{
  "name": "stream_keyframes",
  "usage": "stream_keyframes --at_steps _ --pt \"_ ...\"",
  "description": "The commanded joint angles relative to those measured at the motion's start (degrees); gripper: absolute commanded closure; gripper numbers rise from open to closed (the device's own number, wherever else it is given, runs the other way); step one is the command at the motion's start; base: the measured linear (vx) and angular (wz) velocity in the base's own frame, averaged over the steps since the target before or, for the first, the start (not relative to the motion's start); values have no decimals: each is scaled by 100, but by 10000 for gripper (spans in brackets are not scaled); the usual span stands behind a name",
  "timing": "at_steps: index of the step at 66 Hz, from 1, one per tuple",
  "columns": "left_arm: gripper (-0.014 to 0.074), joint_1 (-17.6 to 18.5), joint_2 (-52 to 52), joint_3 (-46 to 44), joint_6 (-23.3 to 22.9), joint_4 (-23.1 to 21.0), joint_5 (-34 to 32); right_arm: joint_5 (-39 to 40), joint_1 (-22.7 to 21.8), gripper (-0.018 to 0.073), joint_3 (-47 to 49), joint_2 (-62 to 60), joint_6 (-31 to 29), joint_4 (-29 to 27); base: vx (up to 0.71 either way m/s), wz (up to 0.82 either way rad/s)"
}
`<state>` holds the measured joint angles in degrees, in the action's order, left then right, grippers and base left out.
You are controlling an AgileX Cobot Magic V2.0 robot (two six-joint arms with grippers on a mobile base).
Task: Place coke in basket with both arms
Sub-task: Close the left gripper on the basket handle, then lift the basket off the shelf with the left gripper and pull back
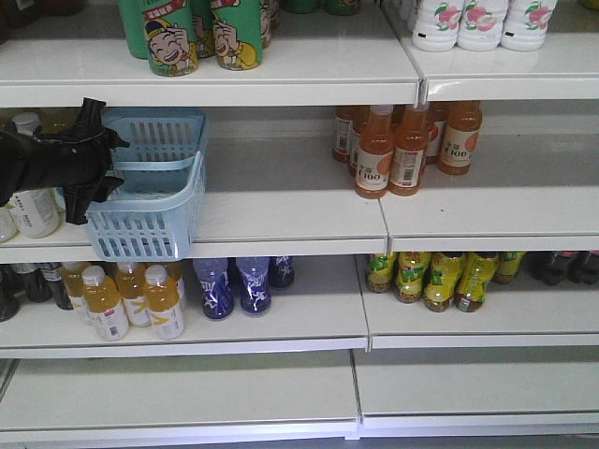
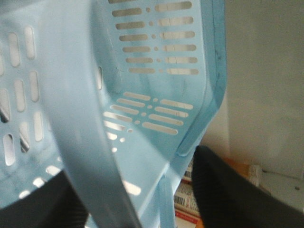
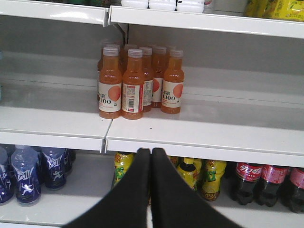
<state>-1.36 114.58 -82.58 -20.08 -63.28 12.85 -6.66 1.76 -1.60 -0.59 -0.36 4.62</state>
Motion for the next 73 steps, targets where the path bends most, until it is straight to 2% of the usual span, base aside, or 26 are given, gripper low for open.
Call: stream_keyframes --at_steps 1,9,20,35,41,51,57,69,73 --pt "351 38 -309 -197 45 -125 -200 431 5 568 -62 -103 -54 29 0 0" --pt "608 38 -309 -197 227 -131 -6 431 5 568 -62 -103 -54 29 0 0" --pt "604 -8 -309 -197 717 -131 468 431 5 568 -62 -103 -54 29 0 0" --pt "604 -142 -309 -197 1622 -206 1778 431 5 568 -62 -103 -54 29 0 0" --pt "604 -195 -309 -197 2149 -493 2446 431 5 568 -62 -103 -54 29 0 0" --pt "604 -208 -309 -197 3321 -1211 3777 431 5 568 -62 -103 -54 29 0 0" --pt "604 -202 -309 -197 3760 -1457 4492 431 5 568 -62 -103 -54 29 0 0" --pt "604 -26 -316 -197 4364 -1446 5790 431 5 568 -62 -103 -54 29 0 0" --pt "604 98 -398 -124 4453 -1316 5849 431 5 568 -62 -103 -54 29 0 0"
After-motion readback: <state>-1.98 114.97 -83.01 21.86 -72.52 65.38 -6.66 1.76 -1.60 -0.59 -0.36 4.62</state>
